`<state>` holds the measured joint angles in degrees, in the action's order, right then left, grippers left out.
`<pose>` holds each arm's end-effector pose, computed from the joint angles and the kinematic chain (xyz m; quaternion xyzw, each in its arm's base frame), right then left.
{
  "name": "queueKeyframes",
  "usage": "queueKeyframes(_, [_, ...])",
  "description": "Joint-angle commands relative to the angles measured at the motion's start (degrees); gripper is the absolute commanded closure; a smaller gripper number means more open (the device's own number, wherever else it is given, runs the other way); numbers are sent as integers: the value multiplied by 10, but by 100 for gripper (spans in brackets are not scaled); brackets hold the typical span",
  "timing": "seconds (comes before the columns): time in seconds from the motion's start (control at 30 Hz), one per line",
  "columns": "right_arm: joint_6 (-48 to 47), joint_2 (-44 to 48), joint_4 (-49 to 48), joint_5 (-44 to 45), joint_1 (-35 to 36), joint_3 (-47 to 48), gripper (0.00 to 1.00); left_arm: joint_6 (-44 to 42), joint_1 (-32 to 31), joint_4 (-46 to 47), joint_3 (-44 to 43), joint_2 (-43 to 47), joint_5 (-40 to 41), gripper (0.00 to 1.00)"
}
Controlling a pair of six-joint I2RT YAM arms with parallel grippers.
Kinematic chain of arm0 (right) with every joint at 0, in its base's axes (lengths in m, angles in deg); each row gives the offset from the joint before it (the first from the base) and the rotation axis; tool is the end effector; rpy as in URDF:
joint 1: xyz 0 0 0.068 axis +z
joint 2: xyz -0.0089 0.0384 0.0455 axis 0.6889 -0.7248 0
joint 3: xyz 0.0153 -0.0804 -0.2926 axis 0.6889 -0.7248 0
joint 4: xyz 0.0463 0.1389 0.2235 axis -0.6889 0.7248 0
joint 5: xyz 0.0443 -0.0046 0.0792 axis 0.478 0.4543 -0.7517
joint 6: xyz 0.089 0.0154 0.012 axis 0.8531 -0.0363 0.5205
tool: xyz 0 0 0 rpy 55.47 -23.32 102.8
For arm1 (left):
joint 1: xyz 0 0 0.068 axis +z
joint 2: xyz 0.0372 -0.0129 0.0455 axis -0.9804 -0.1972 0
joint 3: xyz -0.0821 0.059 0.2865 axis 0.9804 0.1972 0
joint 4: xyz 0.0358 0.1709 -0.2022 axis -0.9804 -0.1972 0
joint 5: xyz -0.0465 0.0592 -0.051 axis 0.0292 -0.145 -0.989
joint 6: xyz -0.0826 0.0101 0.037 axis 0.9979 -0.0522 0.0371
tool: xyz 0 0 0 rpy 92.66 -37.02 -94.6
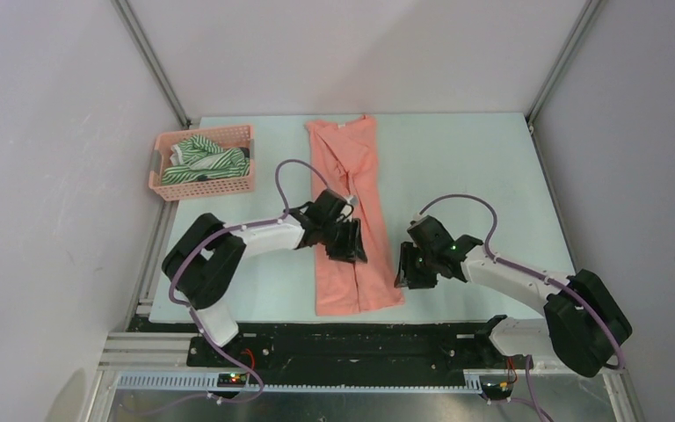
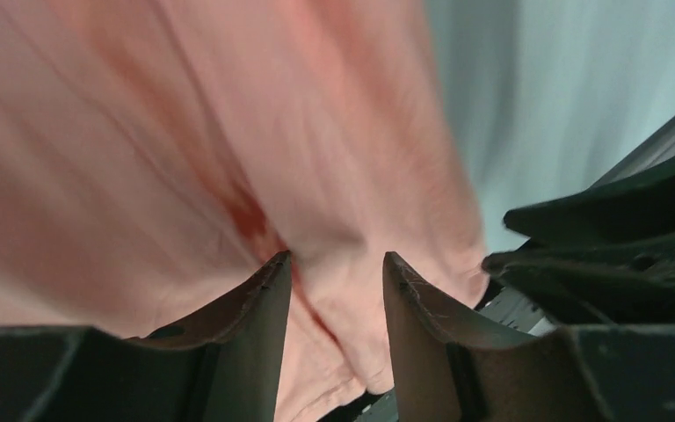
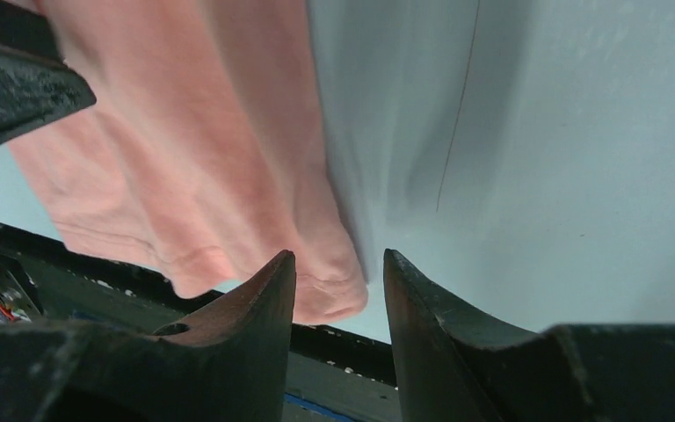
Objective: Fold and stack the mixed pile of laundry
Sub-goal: Fold the T-shirt at the center of the board.
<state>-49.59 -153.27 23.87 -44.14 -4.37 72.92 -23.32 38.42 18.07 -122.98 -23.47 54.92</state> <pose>0.1807 0.1588 0.1666 -0.0081 0.9709 0.1893 0.1465 0.2722 -0.2677 0.1594 0.0743 0.9343 -0.3237 0.1299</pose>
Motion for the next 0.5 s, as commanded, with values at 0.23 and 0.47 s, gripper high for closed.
queueKeyframes(0.23, [75, 4, -102, -34, 45, -96, 87, 12, -16, -44, 78, 180, 97, 50])
queueKeyframes(0.47, [194, 60, -90, 32, 115, -141, 100, 5, 13, -119, 159, 275, 134, 44])
